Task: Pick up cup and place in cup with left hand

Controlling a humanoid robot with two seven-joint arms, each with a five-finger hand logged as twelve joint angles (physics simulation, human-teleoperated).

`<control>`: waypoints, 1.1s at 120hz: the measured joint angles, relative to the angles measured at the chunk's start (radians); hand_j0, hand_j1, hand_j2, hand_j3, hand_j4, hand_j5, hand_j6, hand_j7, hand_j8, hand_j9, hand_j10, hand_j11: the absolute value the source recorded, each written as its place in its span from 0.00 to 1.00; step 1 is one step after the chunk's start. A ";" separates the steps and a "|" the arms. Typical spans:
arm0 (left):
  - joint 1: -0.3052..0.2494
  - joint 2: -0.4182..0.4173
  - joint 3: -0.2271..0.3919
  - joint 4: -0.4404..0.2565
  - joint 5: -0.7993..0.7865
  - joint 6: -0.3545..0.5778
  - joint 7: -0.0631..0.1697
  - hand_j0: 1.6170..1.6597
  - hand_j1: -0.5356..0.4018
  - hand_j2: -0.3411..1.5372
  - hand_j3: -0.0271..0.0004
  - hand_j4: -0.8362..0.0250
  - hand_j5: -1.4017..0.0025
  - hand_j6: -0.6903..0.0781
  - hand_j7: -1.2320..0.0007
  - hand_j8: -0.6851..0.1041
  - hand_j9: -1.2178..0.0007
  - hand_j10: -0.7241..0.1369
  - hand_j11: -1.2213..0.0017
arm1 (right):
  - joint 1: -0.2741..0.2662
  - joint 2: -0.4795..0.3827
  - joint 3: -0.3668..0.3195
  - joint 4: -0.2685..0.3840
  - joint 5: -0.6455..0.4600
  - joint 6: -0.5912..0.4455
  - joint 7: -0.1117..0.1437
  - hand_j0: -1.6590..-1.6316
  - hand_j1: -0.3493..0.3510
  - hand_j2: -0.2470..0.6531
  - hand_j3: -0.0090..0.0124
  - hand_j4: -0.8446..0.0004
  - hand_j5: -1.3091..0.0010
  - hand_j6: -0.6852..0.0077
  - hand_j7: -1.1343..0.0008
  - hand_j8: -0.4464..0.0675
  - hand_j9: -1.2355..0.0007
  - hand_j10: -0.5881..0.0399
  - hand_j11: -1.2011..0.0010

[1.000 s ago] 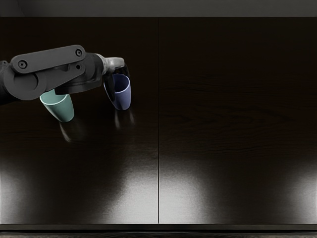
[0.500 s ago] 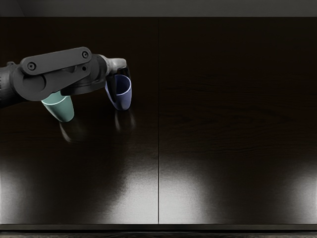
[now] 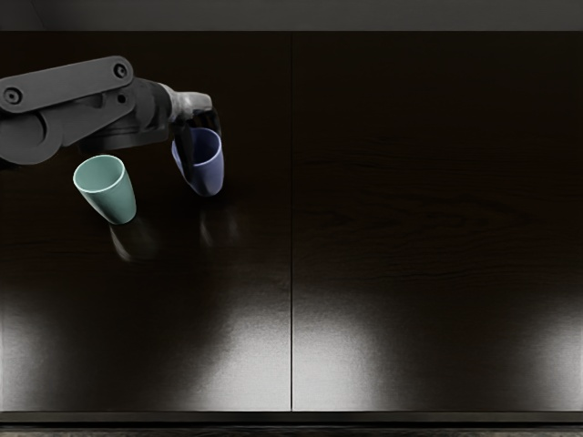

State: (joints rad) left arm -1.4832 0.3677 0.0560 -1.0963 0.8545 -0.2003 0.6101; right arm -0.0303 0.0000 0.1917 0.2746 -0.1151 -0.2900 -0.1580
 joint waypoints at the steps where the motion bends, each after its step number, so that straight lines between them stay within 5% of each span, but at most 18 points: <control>1: 0.000 0.004 -0.002 -0.003 0.000 -0.003 0.000 0.91 0.42 0.36 0.99 0.39 0.49 0.49 0.42 0.47 0.41 0.22 0.41 | 0.000 0.000 0.000 0.000 0.000 0.000 0.000 0.04 0.05 0.27 0.42 0.97 0.97 0.95 0.97 0.81 0.97 0.89 0.97; 33: -0.038 0.072 -0.062 -0.041 -0.004 -0.099 0.000 0.92 0.42 0.36 0.99 0.40 0.49 0.48 0.42 0.46 0.41 0.18 0.41 | 0.000 0.000 0.000 0.000 0.000 0.000 0.000 0.04 0.05 0.27 0.42 0.97 0.97 0.95 0.97 0.81 0.97 0.89 0.97; 132: -0.120 0.268 -0.068 -0.032 -0.004 -0.265 0.001 0.91 0.43 0.38 0.99 0.38 0.50 0.45 0.42 0.43 0.41 0.16 0.41 | 0.000 0.000 0.000 0.000 0.000 0.000 0.000 0.04 0.05 0.27 0.42 0.97 0.97 0.95 0.97 0.81 0.97 0.89 0.97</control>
State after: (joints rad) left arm -1.6030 0.6360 -0.0122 -1.1280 0.8500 -0.4656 0.6106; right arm -0.0305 0.0000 0.1917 0.2746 -0.1150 -0.2899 -0.1580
